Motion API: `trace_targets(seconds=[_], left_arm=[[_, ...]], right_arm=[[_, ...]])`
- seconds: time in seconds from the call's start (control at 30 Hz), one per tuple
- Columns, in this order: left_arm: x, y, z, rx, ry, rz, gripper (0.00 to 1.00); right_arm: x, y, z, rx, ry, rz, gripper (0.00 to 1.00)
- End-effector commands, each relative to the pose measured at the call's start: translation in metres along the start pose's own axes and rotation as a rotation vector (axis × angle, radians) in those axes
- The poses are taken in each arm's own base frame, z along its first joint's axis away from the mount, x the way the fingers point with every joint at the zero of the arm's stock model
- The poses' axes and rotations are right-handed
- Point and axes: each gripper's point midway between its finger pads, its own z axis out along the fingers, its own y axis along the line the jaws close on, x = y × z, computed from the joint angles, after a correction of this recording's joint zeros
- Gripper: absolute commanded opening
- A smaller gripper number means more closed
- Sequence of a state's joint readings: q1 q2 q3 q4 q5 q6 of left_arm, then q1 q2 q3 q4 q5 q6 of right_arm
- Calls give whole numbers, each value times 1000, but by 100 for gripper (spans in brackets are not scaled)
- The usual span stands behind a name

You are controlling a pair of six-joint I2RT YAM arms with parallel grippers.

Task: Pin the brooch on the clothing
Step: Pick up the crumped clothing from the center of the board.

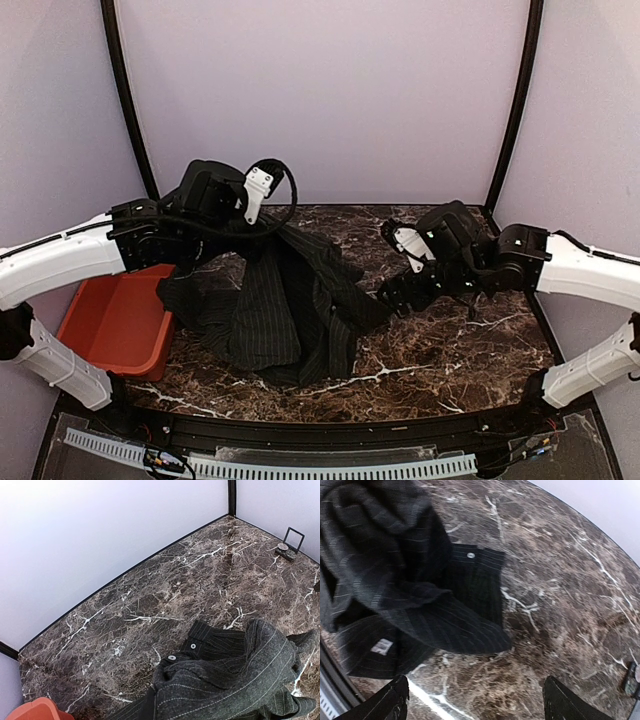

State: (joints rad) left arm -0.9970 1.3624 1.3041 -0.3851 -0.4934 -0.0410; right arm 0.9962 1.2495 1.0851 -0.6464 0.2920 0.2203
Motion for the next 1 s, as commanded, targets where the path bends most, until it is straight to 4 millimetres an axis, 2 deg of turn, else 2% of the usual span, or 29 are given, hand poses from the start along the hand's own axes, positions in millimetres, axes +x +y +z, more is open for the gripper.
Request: trace_targets(seconds=[0.0,0.1,0.17,0.43,0.57,0.67,0.77,0.8,0.83,0.9,0.97], left_arm=[[3,0,-6,28,7,-7,1],[8,-3,-3,35,21,-5,1],[9,-4,-2,38,22,-10,1],[8,-4,0,53,17,-29,1],[10,-3,-2,57,20,-38,1],[12,-3,-3,62,19,-39,1],[11,-3,-5,67,14,-42,1],[12,-3,-4,67,15,-42,1],[11,-2,-5,67,13,-42,1],[10,1,-5,60,9,-46,1],[0,12,-8,51,-5,-63,1]], right_arm=[[-20,56,-26,-321,-134,-10,90],[-31,85,-52,-485,-230,-28,86],[-34,97,-54,-519,-243,-35,85],[-30,121,6,-431,-110,-44,77],[-34,111,36,-305,-84,-6,75],[-38,103,50,-230,-82,8,70],[-40,104,61,-204,-74,2,58],[-42,103,63,-192,-74,-1,46],[-42,102,66,-180,-70,-7,26],[-42,97,69,-152,-66,-16,0],[-45,80,65,-97,-73,-5,0]])
